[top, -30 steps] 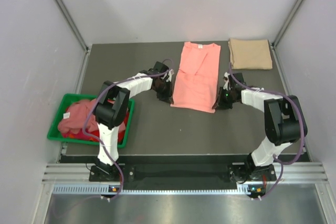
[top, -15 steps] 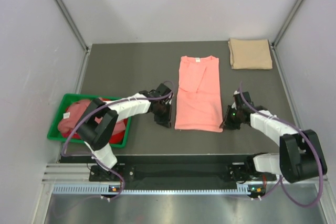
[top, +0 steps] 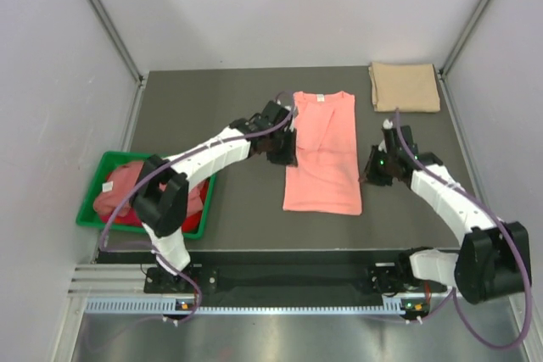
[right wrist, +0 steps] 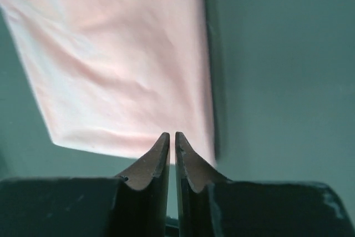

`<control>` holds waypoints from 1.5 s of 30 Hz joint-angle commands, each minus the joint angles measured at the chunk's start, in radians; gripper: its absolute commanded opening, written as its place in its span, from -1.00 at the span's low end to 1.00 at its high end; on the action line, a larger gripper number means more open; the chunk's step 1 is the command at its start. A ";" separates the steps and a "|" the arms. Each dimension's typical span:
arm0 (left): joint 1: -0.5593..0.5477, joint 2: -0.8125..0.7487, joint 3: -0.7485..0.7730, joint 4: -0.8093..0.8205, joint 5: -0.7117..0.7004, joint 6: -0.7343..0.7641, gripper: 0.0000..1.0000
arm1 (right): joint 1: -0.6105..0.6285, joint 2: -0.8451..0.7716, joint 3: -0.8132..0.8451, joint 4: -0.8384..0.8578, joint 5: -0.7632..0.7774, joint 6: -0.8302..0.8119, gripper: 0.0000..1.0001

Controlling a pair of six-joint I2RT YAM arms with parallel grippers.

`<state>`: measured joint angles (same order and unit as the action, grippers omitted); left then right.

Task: Fold and stack the t-shirts
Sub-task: Fold the tshirt

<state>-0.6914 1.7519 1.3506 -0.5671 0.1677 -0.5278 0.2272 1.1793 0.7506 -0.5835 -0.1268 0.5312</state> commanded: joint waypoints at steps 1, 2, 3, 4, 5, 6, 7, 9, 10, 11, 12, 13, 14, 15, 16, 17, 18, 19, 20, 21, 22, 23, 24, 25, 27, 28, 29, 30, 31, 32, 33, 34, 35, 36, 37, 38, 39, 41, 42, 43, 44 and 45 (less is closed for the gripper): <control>0.023 0.116 0.100 0.061 0.019 0.063 -0.56 | 0.006 0.115 0.119 0.108 -0.054 -0.082 -0.84; 0.026 0.168 0.146 0.065 0.018 0.072 -0.56 | 0.006 0.155 0.145 0.126 -0.063 -0.109 -0.86; 0.029 0.194 0.171 0.065 0.013 0.089 -0.57 | 0.004 0.233 0.195 0.134 -0.071 -0.125 -0.88; 0.032 0.219 0.194 0.065 0.006 0.097 -0.57 | 0.004 0.271 0.220 0.143 -0.070 -0.137 -0.88; 0.038 0.268 0.238 0.065 -0.016 0.104 -0.57 | 0.004 0.307 0.239 0.169 -0.065 -0.157 -0.88; 0.041 0.291 0.258 0.064 -0.026 0.112 -0.56 | 0.001 0.378 0.277 0.178 -0.065 -0.165 -0.89; 0.047 0.313 0.278 0.064 -0.042 0.124 -0.57 | -0.005 0.417 0.295 0.183 -0.068 -0.178 -0.90; 0.053 0.368 0.324 0.050 -0.080 0.138 -0.57 | -0.017 0.507 0.343 0.195 -0.048 -0.185 -0.93; 0.061 0.382 0.334 0.049 -0.094 0.141 -0.57 | -0.022 0.529 0.351 0.208 -0.021 -0.181 -0.94; 0.062 0.402 0.341 0.052 -0.127 0.143 -0.57 | -0.028 0.558 0.357 0.212 0.037 -0.175 -0.97; 0.066 0.411 0.341 0.059 -0.140 0.144 -0.57 | -0.044 0.572 0.357 0.217 0.067 -0.168 -0.98; 0.073 0.428 0.337 0.078 -0.152 0.146 -0.57 | -0.054 0.585 0.357 0.220 0.088 -0.152 -0.98; 0.078 0.435 0.341 0.073 -0.158 0.144 -0.56 | -0.066 0.601 0.355 0.221 0.105 -0.149 -0.98; 0.084 0.443 0.346 0.067 -0.158 0.138 -0.57 | -0.077 0.605 0.351 0.228 0.107 -0.151 -0.98; 0.090 0.448 0.347 0.059 -0.157 0.137 -0.57 | -0.077 0.605 0.348 0.237 0.111 -0.152 -0.99; 0.093 0.442 0.349 0.053 -0.145 0.135 -0.57 | -0.075 0.600 0.345 0.237 0.121 -0.154 -0.99; 0.093 0.434 0.346 0.052 -0.134 0.135 -0.56 | -0.075 0.597 0.345 0.234 0.121 -0.154 -0.99; 0.093 0.404 0.335 0.056 -0.110 0.134 -0.55 | -0.075 0.591 0.346 0.229 0.118 -0.155 -0.99; 0.093 0.388 0.332 0.056 -0.085 0.132 -0.54 | -0.075 0.577 0.349 0.225 0.102 -0.157 -0.99; 0.093 0.371 0.331 0.052 -0.061 0.129 -0.52 | -0.075 0.565 0.351 0.217 0.096 -0.157 -0.99; 0.093 0.335 0.337 0.041 -0.016 0.126 -0.50 | -0.074 0.550 0.354 0.191 0.090 -0.149 -0.98; 0.093 0.313 0.340 0.012 0.001 0.123 -0.49 | -0.072 0.513 0.365 0.173 0.084 -0.146 -0.94; 0.095 0.289 0.340 -0.003 0.013 0.123 -0.47 | -0.071 0.494 0.372 0.145 0.079 -0.139 -0.91; 0.093 0.244 0.337 -0.026 0.027 0.121 -0.42 | -0.071 0.476 0.380 0.084 0.075 -0.120 -0.87; 0.093 0.203 0.328 -0.115 0.030 0.112 -0.37 | -0.072 0.416 0.375 0.019 0.064 -0.097 -0.61; 0.092 0.160 0.287 -0.135 0.035 0.103 -0.35 | -0.071 0.389 0.356 -0.014 0.055 -0.071 -0.52; 0.090 0.134 0.250 -0.134 0.059 0.094 -0.34 | -0.071 0.329 0.296 -0.022 0.018 -0.060 -0.39; 0.086 0.104 0.202 -0.120 0.076 0.089 -0.32 | -0.071 0.298 0.261 -0.029 0.003 -0.037 -0.33; 0.086 0.040 0.095 -0.103 0.091 0.081 -0.30 | -0.072 0.266 0.225 -0.030 -0.008 -0.027 -0.21; 0.081 0.008 0.041 -0.081 0.116 0.072 -0.25 | -0.069 0.202 0.151 -0.032 -0.020 -0.019 -0.15; 0.076 -0.026 -0.015 -0.036 0.128 0.049 -0.24 | -0.066 0.169 0.115 -0.027 -0.033 -0.002 -0.10; 0.076 -0.081 -0.118 -0.007 0.144 0.037 -0.24 | -0.063 0.140 0.080 -0.027 -0.049 0.003 -0.07; 0.072 -0.107 -0.167 0.024 0.165 0.022 -0.25 | -0.060 0.085 0.019 -0.030 -0.077 0.004 -0.03; 0.067 -0.130 -0.217 0.056 0.215 -0.007 -0.25 | -0.057 0.062 -0.008 -0.039 -0.082 0.010 -0.03; 0.064 -0.170 -0.296 0.120 0.236 -0.023 -0.25 | -0.055 0.036 -0.031 -0.045 -0.080 0.010 -0.03; 0.063 -0.186 -0.327 0.145 0.249 -0.038 -0.24 | -0.055 -0.011 -0.074 -0.047 -0.073 0.012 -0.03; 0.058 -0.199 -0.358 0.174 0.271 -0.069 -0.23 | -0.055 -0.033 -0.092 -0.047 -0.071 0.012 -0.03; 0.055 -0.226 -0.424 0.252 0.291 -0.109 -0.20 | -0.057 -0.061 -0.131 -0.044 -0.086 0.009 -0.03; 0.053 -0.229 -0.438 0.271 0.309 -0.122 -0.18 | -0.055 -0.063 -0.138 -0.041 -0.088 0.006 -0.04; 0.053 -0.227 -0.459 0.288 0.320 -0.133 -0.17 | -0.055 -0.061 -0.145 -0.033 -0.091 0.004 -0.05; 0.053 -0.224 -0.472 0.335 0.329 -0.158 -0.16 | -0.055 -0.055 -0.163 -0.024 -0.102 0.004 -0.06; 0.053 -0.223 -0.494 0.355 0.326 -0.167 -0.15 | -0.055 -0.049 -0.172 -0.007 -0.108 0.001 -0.06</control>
<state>-0.6373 1.5745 0.8818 -0.4015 0.4335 -0.6216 0.1696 1.1431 0.5938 -0.6331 -0.1997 0.5251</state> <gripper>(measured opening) 0.420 0.473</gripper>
